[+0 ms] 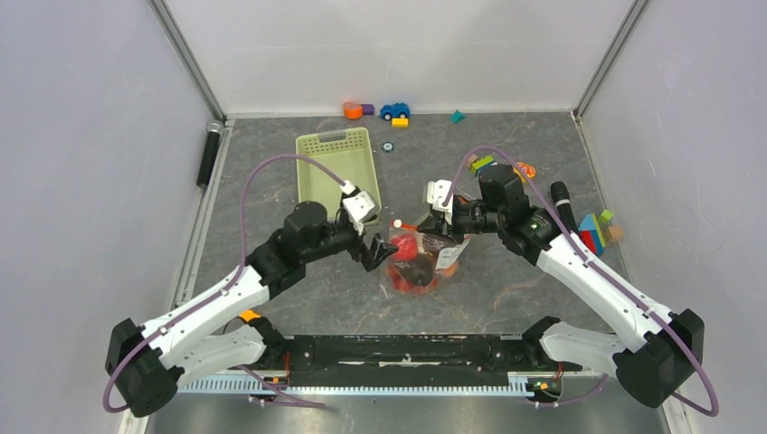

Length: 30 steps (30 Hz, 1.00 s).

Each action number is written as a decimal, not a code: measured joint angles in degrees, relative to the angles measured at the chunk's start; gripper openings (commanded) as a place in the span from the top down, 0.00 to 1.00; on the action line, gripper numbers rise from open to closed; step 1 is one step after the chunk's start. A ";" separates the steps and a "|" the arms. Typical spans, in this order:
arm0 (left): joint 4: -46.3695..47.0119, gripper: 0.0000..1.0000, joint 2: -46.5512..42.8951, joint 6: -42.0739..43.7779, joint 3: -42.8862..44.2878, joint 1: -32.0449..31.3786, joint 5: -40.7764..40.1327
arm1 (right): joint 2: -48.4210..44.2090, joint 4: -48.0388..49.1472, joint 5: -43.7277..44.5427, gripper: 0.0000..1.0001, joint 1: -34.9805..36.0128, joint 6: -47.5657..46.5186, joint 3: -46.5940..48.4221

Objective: Place the food in the zip-top bag and seal the zipper
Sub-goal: Adjust the zipper food storage bag at the center of the board.

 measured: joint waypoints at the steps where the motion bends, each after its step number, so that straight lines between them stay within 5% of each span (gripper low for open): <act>1: 1.75 0.00 -1.09 -1.97 -1.49 0.02 -0.81 | 0.00 0.35 0.22 1.00 0.00 0.72 0.00; 4: 9.46 0.02 -3.54 -9.14 -6.45 0.04 -2.95 | 0.00 1.03 0.26 1.00 0.00 2.05 -0.04; 9: 22.21 0.33 -0.72 -18.36 -11.39 1.40 -1.62 | -0.11 1.38 0.20 1.00 0.00 2.71 -0.35; 13: 29.40 0.40 3.02 -21.88 -12.13 3.08 2.19 | -0.81 1.60 0.20 1.00 0.00 2.95 -0.90; 19: 35.98 0.97 4.24 -23.56 -12.39 4.15 11.91 | -1.40 1.60 0.24 1.00 0.00 3.08 -1.01; 26: 35.12 0.98 6.91 -23.50 -10.73 4.55 18.51 | -1.51 0.00 1.07 0.99 -0.24 3.08 -1.01; 30: 34.53 0.98 6.51 -23.12 -10.73 4.55 18.84 | -1.68 -0.22 0.98 0.68 -0.22 3.26 -0.98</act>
